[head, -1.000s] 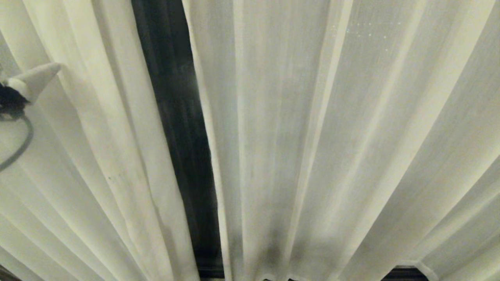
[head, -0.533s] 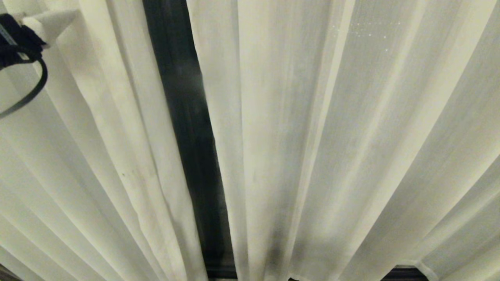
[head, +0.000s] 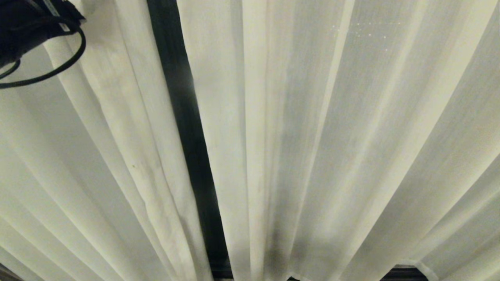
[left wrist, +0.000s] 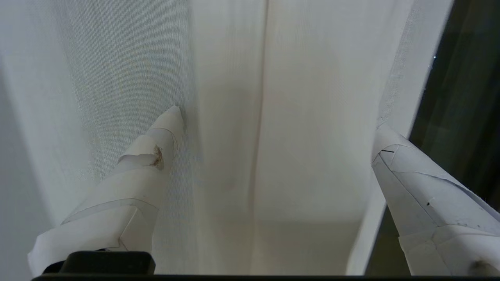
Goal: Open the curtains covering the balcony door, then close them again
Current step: Pull the inner curtains open on both sides
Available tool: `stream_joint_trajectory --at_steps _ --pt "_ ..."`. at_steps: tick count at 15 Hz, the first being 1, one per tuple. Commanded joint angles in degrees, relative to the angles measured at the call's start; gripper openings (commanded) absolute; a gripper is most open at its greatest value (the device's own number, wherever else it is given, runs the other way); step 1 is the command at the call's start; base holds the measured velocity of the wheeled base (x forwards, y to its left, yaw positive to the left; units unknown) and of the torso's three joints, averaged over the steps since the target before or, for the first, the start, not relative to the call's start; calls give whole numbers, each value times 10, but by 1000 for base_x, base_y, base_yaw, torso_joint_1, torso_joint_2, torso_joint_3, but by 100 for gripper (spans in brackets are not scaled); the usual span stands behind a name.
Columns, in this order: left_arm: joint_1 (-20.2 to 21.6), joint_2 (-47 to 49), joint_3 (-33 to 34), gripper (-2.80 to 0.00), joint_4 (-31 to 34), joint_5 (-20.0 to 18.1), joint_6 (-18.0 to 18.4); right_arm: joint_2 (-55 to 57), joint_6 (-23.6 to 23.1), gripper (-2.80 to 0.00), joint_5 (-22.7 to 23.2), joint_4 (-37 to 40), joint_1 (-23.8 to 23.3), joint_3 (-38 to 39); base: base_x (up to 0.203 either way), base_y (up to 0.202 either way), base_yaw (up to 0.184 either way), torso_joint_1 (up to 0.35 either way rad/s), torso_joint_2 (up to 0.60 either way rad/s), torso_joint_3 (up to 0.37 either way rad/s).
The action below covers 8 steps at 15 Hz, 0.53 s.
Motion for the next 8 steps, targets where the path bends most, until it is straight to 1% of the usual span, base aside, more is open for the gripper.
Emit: stream_joint_trajectory --at_steps 1,3,7,8 --pt "2 55 -41 0 -2 1 -1 0 0 -280 0 0 0 0 0 0 0 0 0 0" --pt "4 71 -54 0 -4 1 -1 1 0 -280 0 0 0 0 0 0 0 0 0 0" --pt "3 86 -54 0 -6 0 0 0 0 -280 0 0 0 0 0 0 0 0 0 0" --pt "3 87 -54 -280 -6 0 0 0 0 -280 0 0 0 0 0 0 0 0 0 0"
